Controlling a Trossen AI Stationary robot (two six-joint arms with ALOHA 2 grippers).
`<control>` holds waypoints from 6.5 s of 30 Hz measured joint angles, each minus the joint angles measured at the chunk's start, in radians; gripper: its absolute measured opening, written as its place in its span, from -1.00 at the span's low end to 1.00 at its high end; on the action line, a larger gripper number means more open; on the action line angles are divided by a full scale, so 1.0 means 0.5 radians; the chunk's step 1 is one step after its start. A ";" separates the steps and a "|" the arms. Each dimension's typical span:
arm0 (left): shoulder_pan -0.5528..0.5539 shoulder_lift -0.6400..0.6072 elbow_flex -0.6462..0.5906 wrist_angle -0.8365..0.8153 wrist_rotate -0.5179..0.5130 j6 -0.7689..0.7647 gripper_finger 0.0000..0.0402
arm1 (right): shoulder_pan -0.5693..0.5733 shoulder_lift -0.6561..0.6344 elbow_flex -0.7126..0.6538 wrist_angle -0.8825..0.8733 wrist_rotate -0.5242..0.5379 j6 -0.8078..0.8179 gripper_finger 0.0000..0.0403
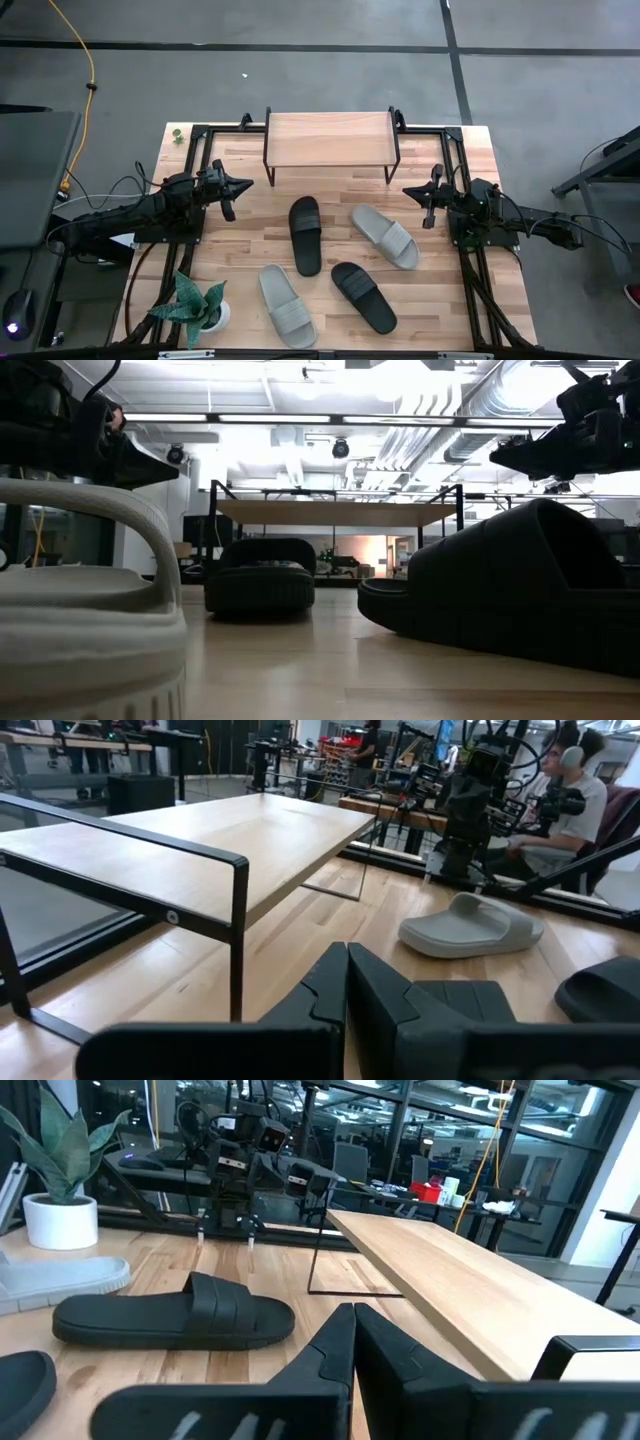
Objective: Pick and place slides into the shelf
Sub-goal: Put the bottom black slide on the shelf
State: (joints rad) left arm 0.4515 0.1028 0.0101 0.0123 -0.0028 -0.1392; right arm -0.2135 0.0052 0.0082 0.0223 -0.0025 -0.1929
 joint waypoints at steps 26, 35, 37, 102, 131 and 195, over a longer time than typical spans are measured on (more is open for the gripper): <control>0.000 0.010 0.000 0.066 0.356 -0.098 -1.00 | 0.000 0.003 -0.001 -0.008 -0.080 0.373 -1.00; -0.057 0.040 0.000 0.113 0.708 -0.238 -1.00 | 0.012 0.003 0.000 0.060 -0.362 0.533 -1.00; -0.133 0.041 0.000 0.171 0.652 -0.234 -1.00 | 0.040 0.004 0.000 0.136 -0.369 0.538 -1.00; -0.968 0.457 0.868 -0.173 -0.624 0.222 -1.00 | 0.417 0.028 0.169 0.325 0.142 0.213 -1.00; -0.969 1.190 1.887 -0.497 -0.752 0.427 -1.00 | 0.416 0.934 1.524 -0.152 0.170 0.157 -1.00; -0.969 1.191 1.921 -0.342 -0.323 0.059 -1.00 | 1.431 2.060 1.997 -0.324 0.995 -0.155 -1.00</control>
State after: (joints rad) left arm -0.0330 0.6983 0.9707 -0.1589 -0.1642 -0.1097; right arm 0.5019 1.0350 1.0069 -0.1397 0.4950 -0.2703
